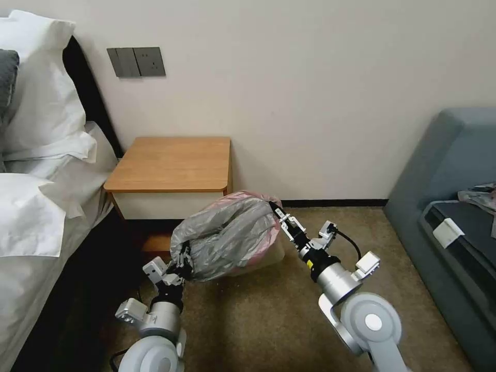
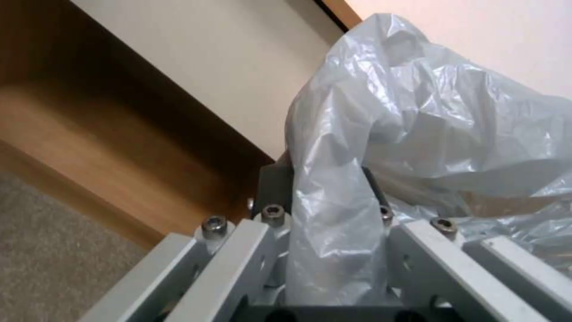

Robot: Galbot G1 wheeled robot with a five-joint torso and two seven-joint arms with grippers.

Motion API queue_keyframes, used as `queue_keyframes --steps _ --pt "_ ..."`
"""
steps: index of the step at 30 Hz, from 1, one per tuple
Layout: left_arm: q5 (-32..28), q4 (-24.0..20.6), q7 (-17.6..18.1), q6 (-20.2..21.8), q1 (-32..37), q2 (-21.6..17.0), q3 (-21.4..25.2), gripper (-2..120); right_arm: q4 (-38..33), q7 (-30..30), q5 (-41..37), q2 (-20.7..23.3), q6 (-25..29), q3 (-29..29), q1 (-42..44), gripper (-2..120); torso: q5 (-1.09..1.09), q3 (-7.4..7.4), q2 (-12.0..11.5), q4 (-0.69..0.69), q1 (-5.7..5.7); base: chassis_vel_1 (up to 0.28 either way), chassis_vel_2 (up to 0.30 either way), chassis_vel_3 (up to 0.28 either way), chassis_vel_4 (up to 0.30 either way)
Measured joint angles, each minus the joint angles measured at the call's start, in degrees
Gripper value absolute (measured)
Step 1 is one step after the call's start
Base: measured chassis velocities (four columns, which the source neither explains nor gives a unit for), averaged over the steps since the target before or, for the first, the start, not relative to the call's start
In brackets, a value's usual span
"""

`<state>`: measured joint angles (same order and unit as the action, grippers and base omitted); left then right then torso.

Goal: Pick up the garbage bag from the table and place it over the trash can.

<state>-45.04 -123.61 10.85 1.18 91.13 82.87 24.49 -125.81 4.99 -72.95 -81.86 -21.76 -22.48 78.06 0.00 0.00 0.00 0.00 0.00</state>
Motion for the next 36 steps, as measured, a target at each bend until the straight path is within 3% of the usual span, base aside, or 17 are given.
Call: queue_keyframes --steps 6,9,13,16,36 --pt "-0.1 -0.2 -0.3 0.0 0.3 -0.1 -0.2 7 0.0 -0.8 0.1 -0.4 0.3 -0.1 0.0 41 0.0 0.0 0.0 0.0 0.0 0.0 0.0 0.0 0.0" --pt "-0.2 -0.4 -0.4 0.0 0.7 -0.1 -0.3 7 0.0 -0.9 0.3 -0.6 0.4 -0.1 0.2 27 0.0 0.0 0.0 0.0 0.0 0.0 0.0 0.0 0.0" --pt "-0.2 -0.5 -0.6 0.0 0.8 -0.2 -0.3 7 0.0 -1.0 0.3 -0.7 0.5 -0.1 0.3 18 0.0 0.0 0.0 0.0 0.0 0.0 0.0 0.0 0.0" --pt "-0.5 -0.8 -0.7 0.0 0.9 -0.2 -0.2 7 -0.2 -1.0 0.4 -0.7 0.6 -0.2 0.5 2 0.0 0.0 0.0 0.0 0.0 0.0 0.0 0.0 0.0" --pt "-4.9 -2.0 -0.5 1.9 0.6 -0.4 0.2 7 3.2 -2.0 2.6 0.3 1.1 -3.0 1.5 0 0.01 0.0 0.0 0.0 0.0 0.0 0.0 0.0 0.0"
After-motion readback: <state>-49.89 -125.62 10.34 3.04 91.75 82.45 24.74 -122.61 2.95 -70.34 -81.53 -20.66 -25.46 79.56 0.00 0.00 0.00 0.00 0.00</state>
